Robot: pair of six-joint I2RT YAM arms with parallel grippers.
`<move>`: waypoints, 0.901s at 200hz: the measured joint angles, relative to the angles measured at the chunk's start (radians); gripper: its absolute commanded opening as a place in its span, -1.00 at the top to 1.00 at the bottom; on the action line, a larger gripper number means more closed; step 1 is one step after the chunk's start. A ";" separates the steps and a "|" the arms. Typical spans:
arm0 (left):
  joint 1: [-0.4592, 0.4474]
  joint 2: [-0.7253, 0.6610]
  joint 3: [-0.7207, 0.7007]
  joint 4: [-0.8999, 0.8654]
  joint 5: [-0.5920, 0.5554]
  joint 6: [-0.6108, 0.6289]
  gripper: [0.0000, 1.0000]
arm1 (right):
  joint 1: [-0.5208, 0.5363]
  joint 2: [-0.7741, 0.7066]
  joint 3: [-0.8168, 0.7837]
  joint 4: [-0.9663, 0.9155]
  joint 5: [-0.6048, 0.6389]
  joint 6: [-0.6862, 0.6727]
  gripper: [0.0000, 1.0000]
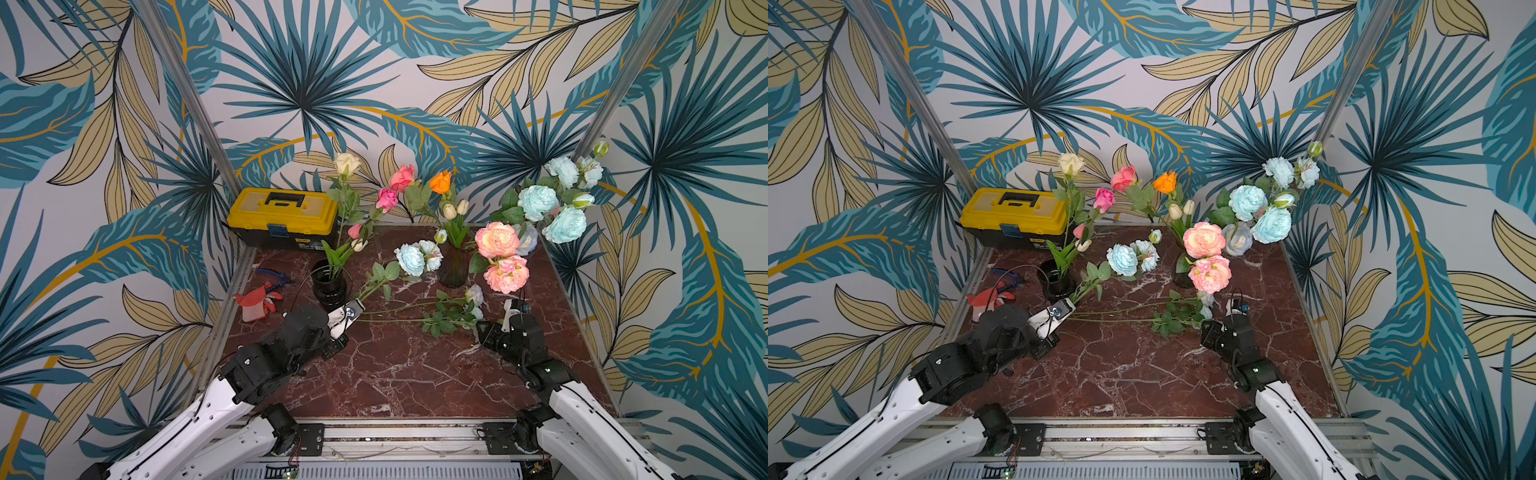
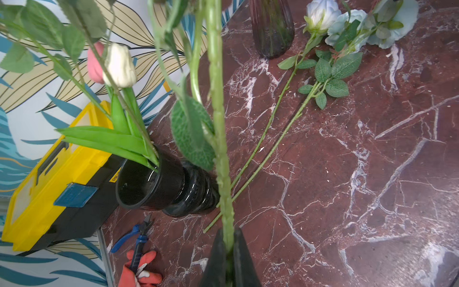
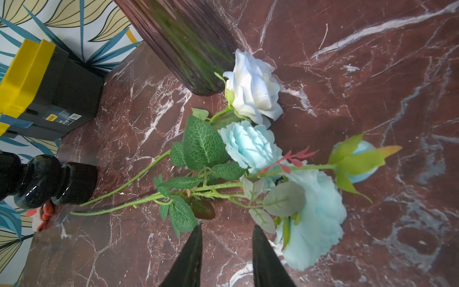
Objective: Pick out blue flowers from the vase
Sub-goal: Place the flower at the center of the board.
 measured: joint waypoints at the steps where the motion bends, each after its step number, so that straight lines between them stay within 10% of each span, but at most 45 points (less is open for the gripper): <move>1: -0.003 0.002 0.000 -0.001 0.000 0.000 1.00 | -0.002 0.000 0.001 0.001 -0.002 0.000 0.31; 180: -0.137 0.508 0.092 0.113 0.029 -0.010 1.00 | -0.198 0.084 0.051 0.079 -0.186 -0.076 0.31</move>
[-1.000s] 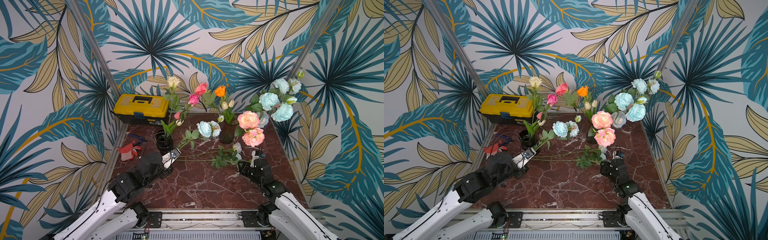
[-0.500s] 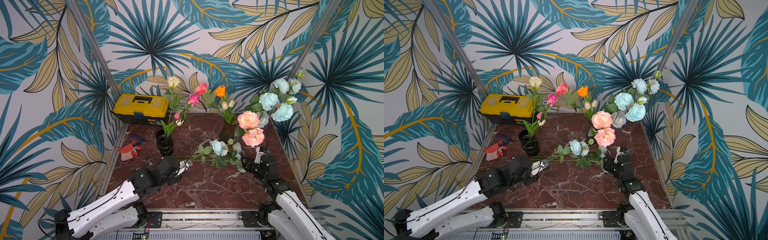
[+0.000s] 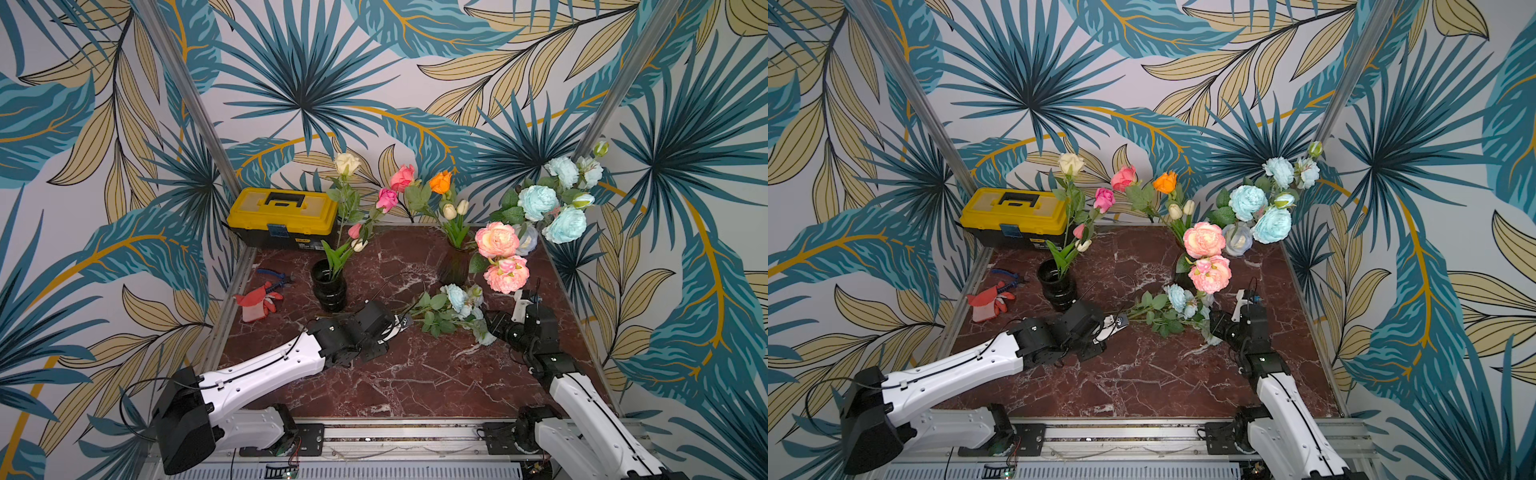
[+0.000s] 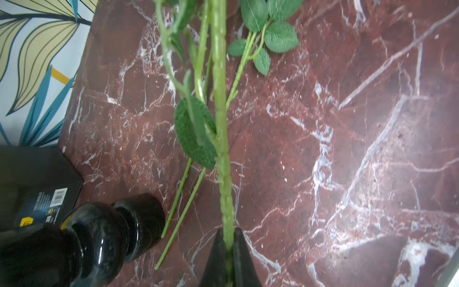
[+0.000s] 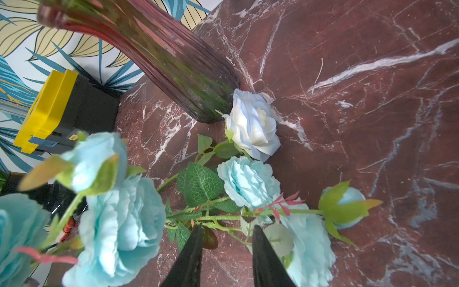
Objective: Pick out blue flowers from the vase
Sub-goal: Place the flower at the center of the board.
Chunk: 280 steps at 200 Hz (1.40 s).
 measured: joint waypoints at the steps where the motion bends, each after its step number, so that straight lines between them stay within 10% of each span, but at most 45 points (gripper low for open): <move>1: 0.000 0.002 0.002 0.002 0.001 0.000 1.00 | 0.000 0.001 0.001 0.001 -0.001 0.000 0.31; 280: 0.062 0.583 0.282 0.249 0.187 0.224 1.00 | -0.201 0.064 0.178 -0.040 -0.113 -0.119 0.30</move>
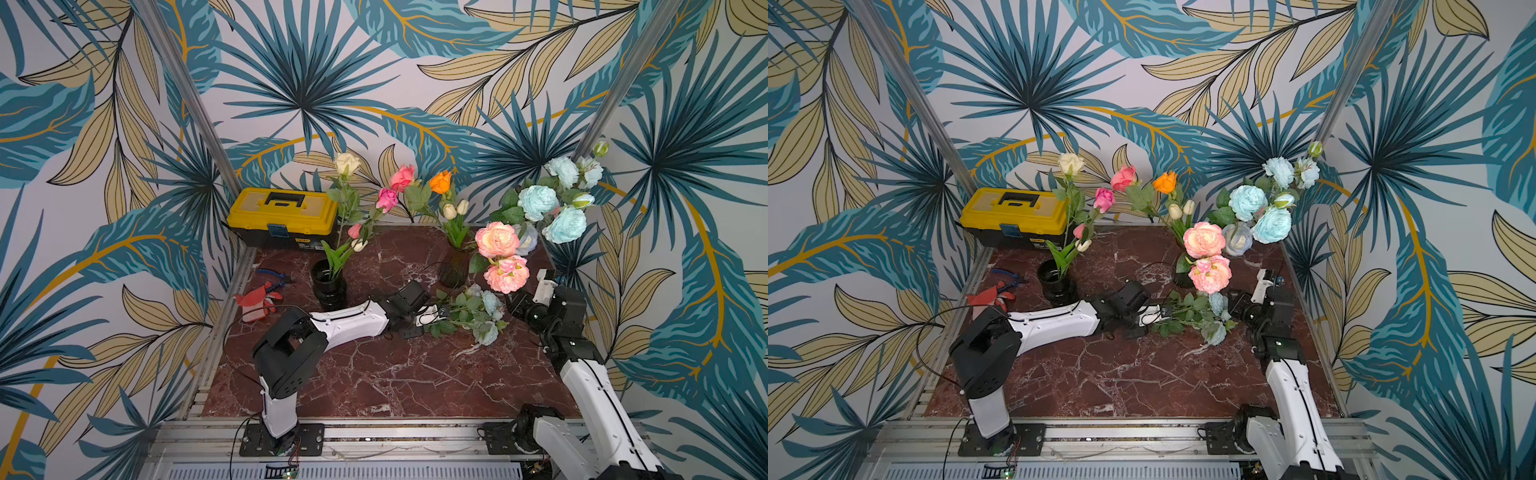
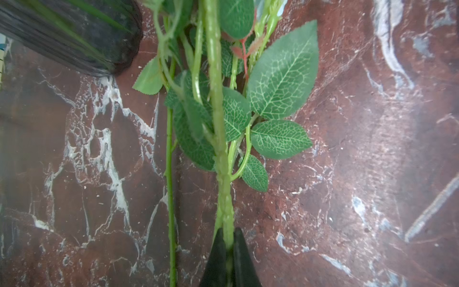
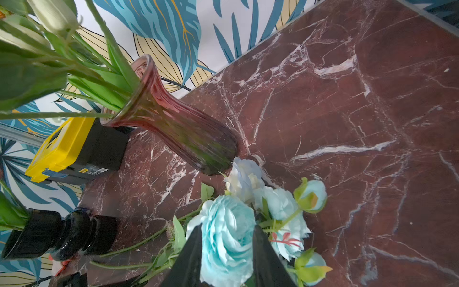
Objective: Pick out blue flowers from the vase
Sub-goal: Place the flower at the center of the board.
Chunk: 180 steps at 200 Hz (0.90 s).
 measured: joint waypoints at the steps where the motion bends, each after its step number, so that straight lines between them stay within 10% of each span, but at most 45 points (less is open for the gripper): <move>1: 0.000 0.001 0.001 0.000 0.000 0.000 1.00 | 0.000 0.001 0.000 0.000 0.000 0.000 0.30; 99: 0.009 0.032 0.048 0.026 -0.040 0.024 0.29 | -0.001 0.093 0.039 0.018 -0.081 -0.037 0.29; 180: 0.020 -0.090 -0.068 0.071 -0.046 -0.081 0.12 | -0.001 0.103 0.050 0.037 -0.105 -0.045 0.25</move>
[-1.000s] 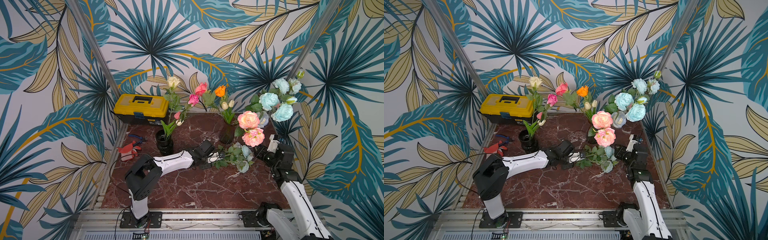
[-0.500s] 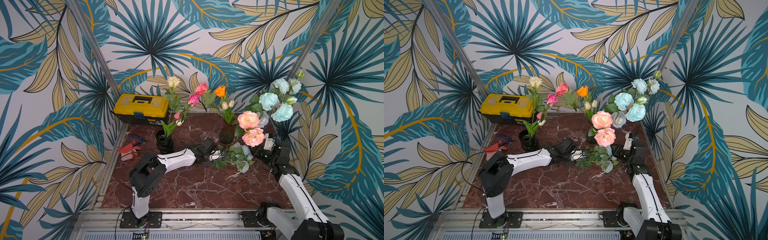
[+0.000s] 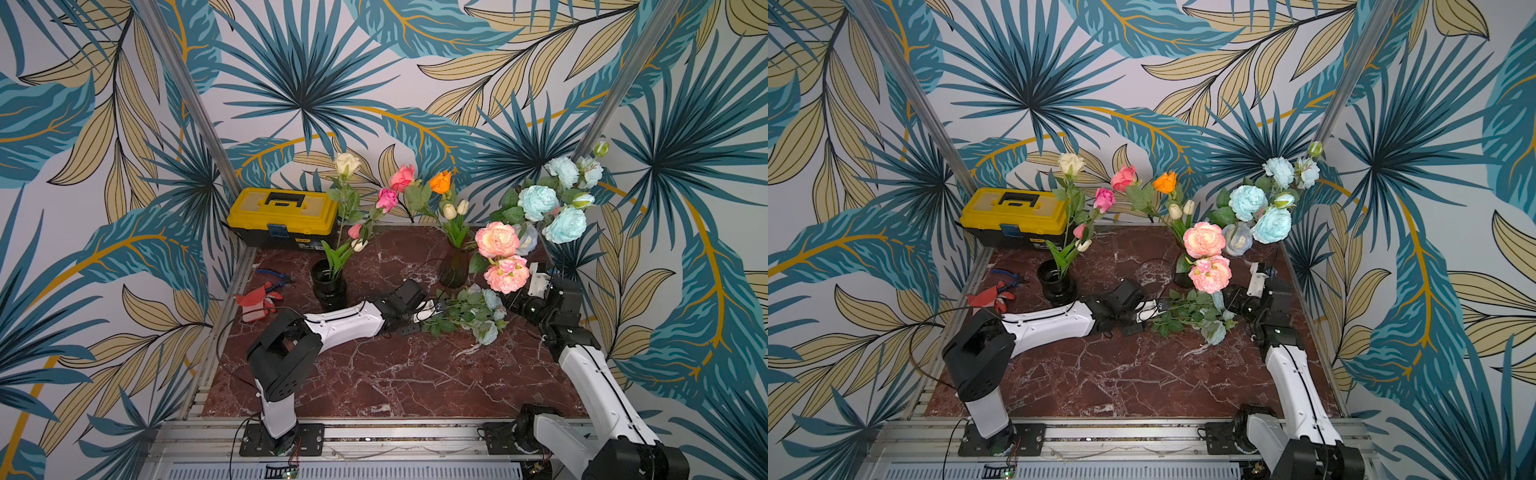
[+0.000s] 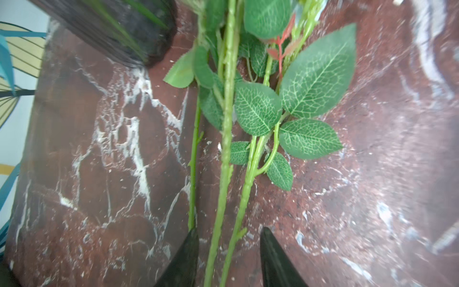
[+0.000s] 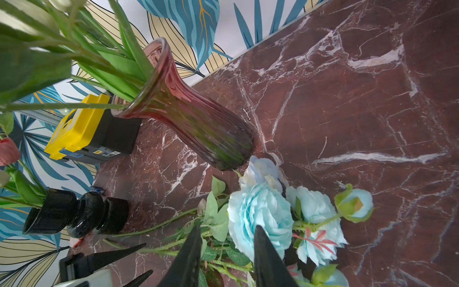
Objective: Pick out blue flowers from the vase
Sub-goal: Place the flower at the center of the board, then adjust the flower in the vase.
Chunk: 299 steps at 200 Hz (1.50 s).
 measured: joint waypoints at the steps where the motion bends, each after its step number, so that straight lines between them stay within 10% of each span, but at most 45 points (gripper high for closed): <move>1: 0.000 -0.003 -0.001 0.002 0.001 -0.002 0.12 | 0.000 0.000 -0.001 0.004 -0.002 0.001 0.25; 201: 0.020 -0.200 -0.029 0.358 0.224 -0.322 0.08 | 0.006 -0.052 -0.010 0.128 -0.172 -0.008 0.28; 299: -0.034 -0.221 -0.013 0.370 0.278 -0.364 0.09 | 0.167 0.029 0.174 0.108 -0.180 -0.087 0.31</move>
